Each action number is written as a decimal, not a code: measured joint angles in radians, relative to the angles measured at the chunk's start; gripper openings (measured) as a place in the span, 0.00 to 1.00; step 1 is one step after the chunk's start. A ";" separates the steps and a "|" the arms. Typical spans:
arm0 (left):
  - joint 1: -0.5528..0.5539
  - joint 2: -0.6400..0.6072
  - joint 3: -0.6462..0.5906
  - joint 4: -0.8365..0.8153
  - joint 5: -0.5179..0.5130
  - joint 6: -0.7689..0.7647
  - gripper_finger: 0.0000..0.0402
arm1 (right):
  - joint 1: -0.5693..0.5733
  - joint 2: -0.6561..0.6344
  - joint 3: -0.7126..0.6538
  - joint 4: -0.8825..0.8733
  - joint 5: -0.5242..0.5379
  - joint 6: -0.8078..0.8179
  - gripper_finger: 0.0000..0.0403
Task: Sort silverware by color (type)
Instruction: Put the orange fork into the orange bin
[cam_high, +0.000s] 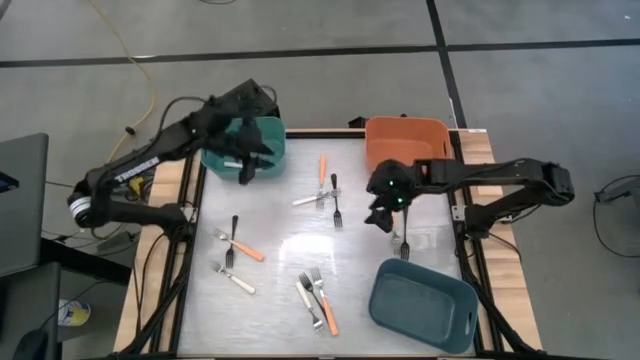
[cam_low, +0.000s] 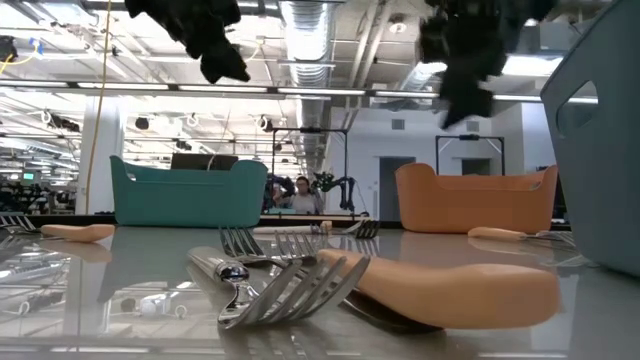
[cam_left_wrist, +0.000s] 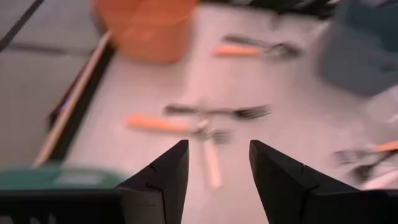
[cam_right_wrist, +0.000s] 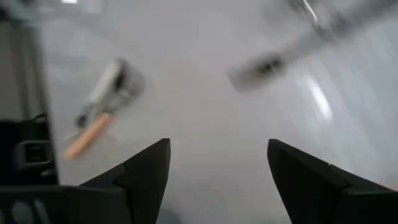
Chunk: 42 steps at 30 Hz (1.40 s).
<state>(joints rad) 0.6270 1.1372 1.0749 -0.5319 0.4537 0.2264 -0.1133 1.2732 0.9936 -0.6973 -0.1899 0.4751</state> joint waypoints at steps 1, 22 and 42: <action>-0.022 -0.013 -0.030 0.026 0.002 -0.002 0.39 | 0.012 -0.001 0.000 -0.054 0.034 0.060 0.72; -0.235 -0.025 -0.269 0.420 -0.117 -0.116 0.39 | 0.075 0.009 -0.337 0.028 0.176 0.740 0.72; -0.235 -0.025 -0.269 0.416 -0.125 -0.142 0.39 | 0.129 0.249 -0.295 0.020 0.310 0.759 0.36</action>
<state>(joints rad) 0.3920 1.1118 0.8062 -0.1160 0.3283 0.0849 0.0152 1.5220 0.6987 -0.6770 0.1199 1.2343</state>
